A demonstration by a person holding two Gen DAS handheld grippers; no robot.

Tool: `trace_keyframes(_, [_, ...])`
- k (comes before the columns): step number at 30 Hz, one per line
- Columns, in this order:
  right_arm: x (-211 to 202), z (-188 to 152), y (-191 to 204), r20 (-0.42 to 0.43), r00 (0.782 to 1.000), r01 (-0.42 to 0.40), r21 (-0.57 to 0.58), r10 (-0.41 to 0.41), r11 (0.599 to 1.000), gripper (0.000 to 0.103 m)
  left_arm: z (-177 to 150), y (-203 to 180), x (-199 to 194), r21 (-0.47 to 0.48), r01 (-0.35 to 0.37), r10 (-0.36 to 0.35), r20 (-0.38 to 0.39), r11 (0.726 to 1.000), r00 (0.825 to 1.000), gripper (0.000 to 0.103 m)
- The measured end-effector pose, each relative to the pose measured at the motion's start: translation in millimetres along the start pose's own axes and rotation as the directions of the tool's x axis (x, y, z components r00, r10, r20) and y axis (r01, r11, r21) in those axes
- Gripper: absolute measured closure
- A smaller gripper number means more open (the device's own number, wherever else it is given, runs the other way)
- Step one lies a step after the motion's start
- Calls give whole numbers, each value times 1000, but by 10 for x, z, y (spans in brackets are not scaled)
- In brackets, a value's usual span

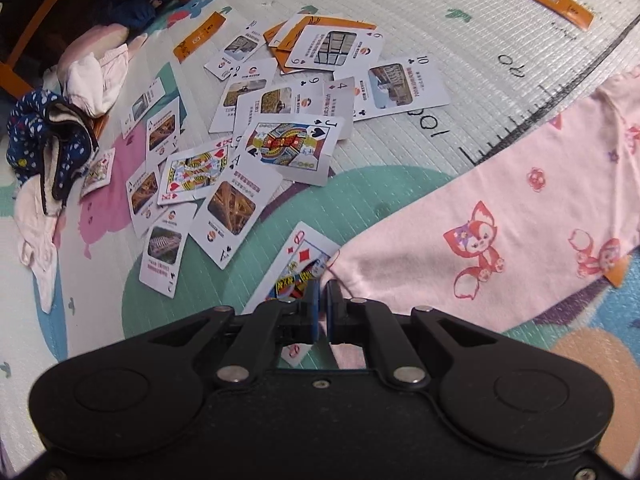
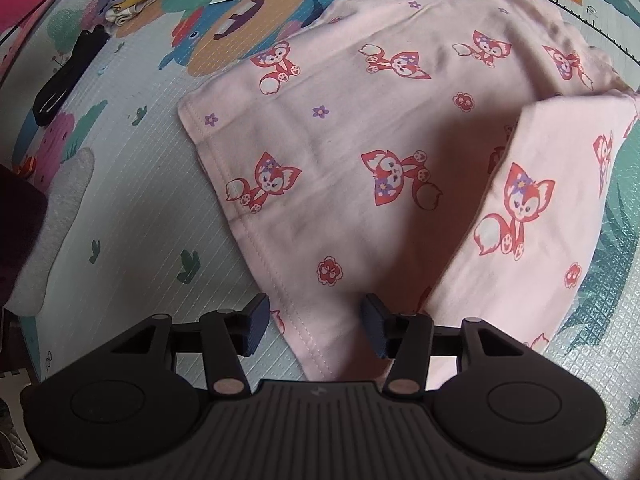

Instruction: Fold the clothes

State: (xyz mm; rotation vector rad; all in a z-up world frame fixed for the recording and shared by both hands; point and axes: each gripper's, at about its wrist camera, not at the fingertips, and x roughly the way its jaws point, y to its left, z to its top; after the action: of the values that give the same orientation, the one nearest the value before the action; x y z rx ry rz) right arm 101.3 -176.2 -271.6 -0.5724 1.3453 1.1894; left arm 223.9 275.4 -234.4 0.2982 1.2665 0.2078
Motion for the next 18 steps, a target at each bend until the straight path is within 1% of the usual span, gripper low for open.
trace_keyframes(5, [-6,-6,-3,3,1000,-4,0,4,1000,50,49,-28,96,-4,-20,20,-28,1000,999,102])
trace_keyframes(12, [-17,5,-33,5,1000,-12,8,12,1000,50,23,-28,182,-24,-54,52,-67,998,996,100])
trace_keyframes(14, [-20,18,-47,3,1000,-13,12,13,1000,50,21,10,180,-45,-71,68,-77,996,995,90])
trace_keyframes(15, [-25,17,-45,2,1000,-10,11,10,1000,50,14,31,177,-52,-88,84,-84,995,993,89])
trace_keyframes(17, [-34,12,-39,0,1000,-4,9,4,1000,50,-26,70,181,-55,-137,130,-112,989,985,83])
trace_keyframes(18, [-39,10,-37,-1,1000,0,8,0,1000,50,-53,87,177,-56,-156,148,-119,986,982,82])
